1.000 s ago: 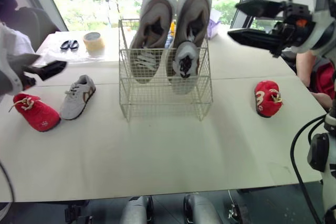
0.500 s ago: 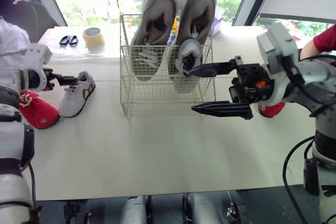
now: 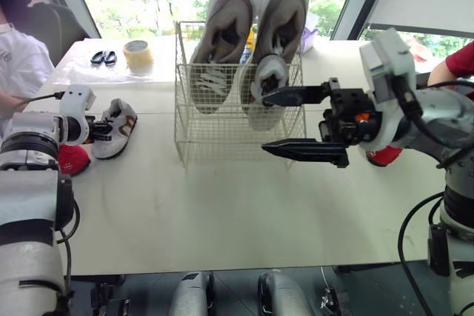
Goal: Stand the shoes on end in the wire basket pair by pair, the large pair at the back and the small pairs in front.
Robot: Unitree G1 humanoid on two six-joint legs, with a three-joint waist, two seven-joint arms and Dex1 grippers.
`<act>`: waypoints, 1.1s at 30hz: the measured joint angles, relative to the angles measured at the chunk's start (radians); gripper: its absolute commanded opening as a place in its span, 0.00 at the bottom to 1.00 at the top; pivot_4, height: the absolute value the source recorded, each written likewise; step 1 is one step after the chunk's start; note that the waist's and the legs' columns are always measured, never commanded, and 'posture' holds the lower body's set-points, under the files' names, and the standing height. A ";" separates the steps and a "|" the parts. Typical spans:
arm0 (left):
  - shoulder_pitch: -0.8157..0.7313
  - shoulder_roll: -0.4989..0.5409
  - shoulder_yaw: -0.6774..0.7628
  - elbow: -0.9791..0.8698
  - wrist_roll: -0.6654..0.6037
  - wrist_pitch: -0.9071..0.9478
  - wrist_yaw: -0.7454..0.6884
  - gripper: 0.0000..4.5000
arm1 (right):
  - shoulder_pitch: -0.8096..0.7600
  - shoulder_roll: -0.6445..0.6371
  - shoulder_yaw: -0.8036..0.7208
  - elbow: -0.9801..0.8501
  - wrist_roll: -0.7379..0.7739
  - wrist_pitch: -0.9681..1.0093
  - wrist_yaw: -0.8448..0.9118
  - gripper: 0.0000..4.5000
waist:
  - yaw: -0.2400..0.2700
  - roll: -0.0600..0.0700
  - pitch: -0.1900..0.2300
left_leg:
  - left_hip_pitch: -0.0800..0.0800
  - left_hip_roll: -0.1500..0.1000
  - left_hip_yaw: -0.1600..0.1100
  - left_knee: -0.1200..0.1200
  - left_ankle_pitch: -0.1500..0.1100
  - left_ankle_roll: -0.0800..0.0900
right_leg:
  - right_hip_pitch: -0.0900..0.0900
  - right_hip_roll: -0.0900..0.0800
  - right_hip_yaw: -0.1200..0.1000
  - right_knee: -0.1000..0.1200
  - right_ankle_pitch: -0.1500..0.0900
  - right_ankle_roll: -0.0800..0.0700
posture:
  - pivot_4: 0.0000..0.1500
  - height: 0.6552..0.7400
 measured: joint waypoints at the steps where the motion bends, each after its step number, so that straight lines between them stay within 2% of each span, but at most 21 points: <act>1: -0.009 0.002 0.029 0.000 -0.008 0.022 0.008 0.01 | 0.000 -0.005 0.001 0.001 0.000 0.000 0.002 1.00 | 0.002 -0.001 0.001 | -0.001 0.000 0.000 0.000 0.000 0.000 | 0.000 0.000 0.000 0.000 0.000 0.000 | 1.00 0.94; 3: -0.049 0.023 0.102 -0.006 -0.048 0.062 0.036 0.01 | 0.000 -0.015 0.002 0.005 0.001 0.000 0.007 1.00 | 0.004 -0.008 0.003 | -0.002 0.000 -0.001 0.001 0.000 0.000 | -0.001 0.001 -0.001 0.001 0.000 0.000 | 1.00 0.94; 5: -0.069 0.058 0.179 -0.100 -0.092 0.076 0.067 0.01 | 0.000 -0.027 0.002 0.011 0.008 0.010 0.007 1.00 | 0.003 -0.011 0.003 | -0.002 0.001 -0.001 0.001 0.000 0.000 | -0.001 0.000 -0.001 0.000 0.000 0.000 | 1.00 0.94; 7: 0.003 0.057 0.308 -0.363 -0.155 0.068 0.161 0.01 | 0.000 -0.036 -0.002 0.022 0.020 0.023 -0.003 1.00 | 0.004 -0.011 0.003 | -0.001 0.001 -0.004 0.000 0.000 0.000 | -0.001 -0.002 -0.001 0.000 0.000 0.000 | 1.00 0.94; 10: 0.167 -0.096 0.559 -0.975 -0.288 0.152 0.401 0.01 | -0.001 -0.052 -0.026 0.064 0.040 0.051 -0.033 1.00 | 0.007 -0.011 0.003 | 0.000 0.000 -0.005 0.002 0.002 -0.003 | 0.004 -0.004 0.000 -0.002 0.001 0.002 | 1.00 0.94; 13: 0.266 -0.329 0.651 -1.491 -0.367 0.200 0.642 0.01 | -0.001 -0.053 -0.032 0.096 0.043 0.065 -0.048 1.00 | 0.012 -0.011 0.003 | 0.004 -0.001 -0.005 0.003 -0.001 0.002 | 0.011 -0.005 0.000 -0.004 0.003 0.006 | 1.00 0.94; 15: 0.293 -0.435 0.632 -1.683 -0.378 0.211 0.758 0.01 | -0.003 -0.053 -0.028 0.113 0.042 0.066 -0.049 1.00 | 0.014 -0.012 0.002 | 0.007 -0.001 -0.005 0.004 -0.003 0.005 | 0.013 -0.004 0.000 -0.004 0.003 0.006 | 1.00 0.94; 17: 0.341 -0.504 0.575 -1.801 -0.348 0.182 0.831 0.01 | -0.004 -0.053 -0.019 0.133 0.035 0.066 -0.043 1.00 | 0.012 -0.011 0.002 | 0.017 -0.001 -0.003 0.002 -0.003 0.005 | 0.021 -0.004 0.000 -0.005 0.003 0.005 | 1.00 0.94; 20: 0.461 -0.588 0.450 -1.860 -0.280 0.060 0.856 0.01 | -0.005 -0.065 0.000 0.166 0.009 0.065 -0.017 1.00 | 0.012 -0.010 0.001 | 0.021 -0.001 -0.002 0.001 -0.003 0.005 | 0.024 -0.003 0.001 -0.005 0.003 0.005 | 1.00 0.94; 25: 0.622 -0.660 0.249 -1.763 -0.157 -0.185 0.809 0.01 | 0.013 -0.124 0.007 0.183 -0.011 0.078 0.027 1.00 | 0.013 -0.010 0.001 | 0.019 -0.001 -0.002 0.001 -0.003 0.005 | 0.024 -0.003 0.000 -0.008 0.003 0.005 | 1.00 0.94; 29: 0.633 -0.738 0.134 -1.654 -0.078 -0.398 0.794 0.01 | 0.066 -0.144 -0.019 0.172 -0.008 0.098 0.022 1.00 | 0.017 -0.010 0.001 | 0.018 -0.001 -0.002 0.001 -0.004 0.006 | 0.024 -0.003 0.000 -0.011 0.003 0.005 | 1.00 0.94; 33: 0.582 -0.810 0.093 -1.510 -0.070 -0.525 0.780 0.01 | 0.098 -0.165 -0.053 0.134 0.009 0.115 0.000 1.00 | 0.015 -0.010 0.001 | 0.017 -0.001 -0.003 0.001 -0.004 0.007 | 0.024 -0.003 0.000 -0.012 0.003 0.005 | 1.00 0.94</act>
